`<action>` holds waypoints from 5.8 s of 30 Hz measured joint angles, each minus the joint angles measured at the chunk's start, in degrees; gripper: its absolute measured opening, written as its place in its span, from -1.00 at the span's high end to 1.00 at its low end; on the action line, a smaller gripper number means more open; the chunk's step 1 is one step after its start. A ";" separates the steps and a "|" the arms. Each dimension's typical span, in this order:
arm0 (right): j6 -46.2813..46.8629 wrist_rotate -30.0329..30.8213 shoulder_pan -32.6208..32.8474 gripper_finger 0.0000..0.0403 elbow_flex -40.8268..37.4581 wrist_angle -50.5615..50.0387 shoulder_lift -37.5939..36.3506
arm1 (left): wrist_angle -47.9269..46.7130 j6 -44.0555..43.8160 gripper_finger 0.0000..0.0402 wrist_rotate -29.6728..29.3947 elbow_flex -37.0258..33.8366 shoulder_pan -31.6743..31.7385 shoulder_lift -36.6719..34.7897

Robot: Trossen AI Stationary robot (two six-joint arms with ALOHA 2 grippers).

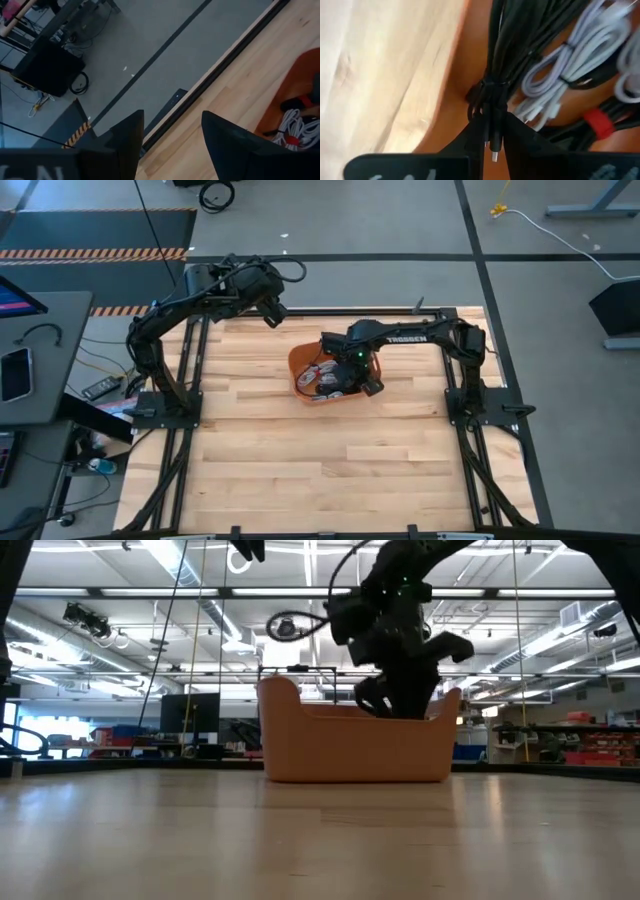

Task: Pick and place USB-C Cables
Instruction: Put the black USB cable into the orange bin, then adjust the white USB cable in the orange bin, then move the orange bin to the center of the table

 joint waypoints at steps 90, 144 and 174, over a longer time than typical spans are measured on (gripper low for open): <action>27.75 2.89 -4.42 0.30 -7.42 20.25 0.13 | -0.81 0.66 -0.02 0.02 0.04 -0.09 -0.02; 22.18 5.42 -1.50 1.00 -2.04 5.08 0.04 | -0.81 1.53 -0.02 0.02 0.04 -0.09 -0.03; 23.94 12.59 -6.66 0.40 2.94 8.81 -0.07 | -0.74 1.07 -0.02 0.02 0.04 -0.09 -0.04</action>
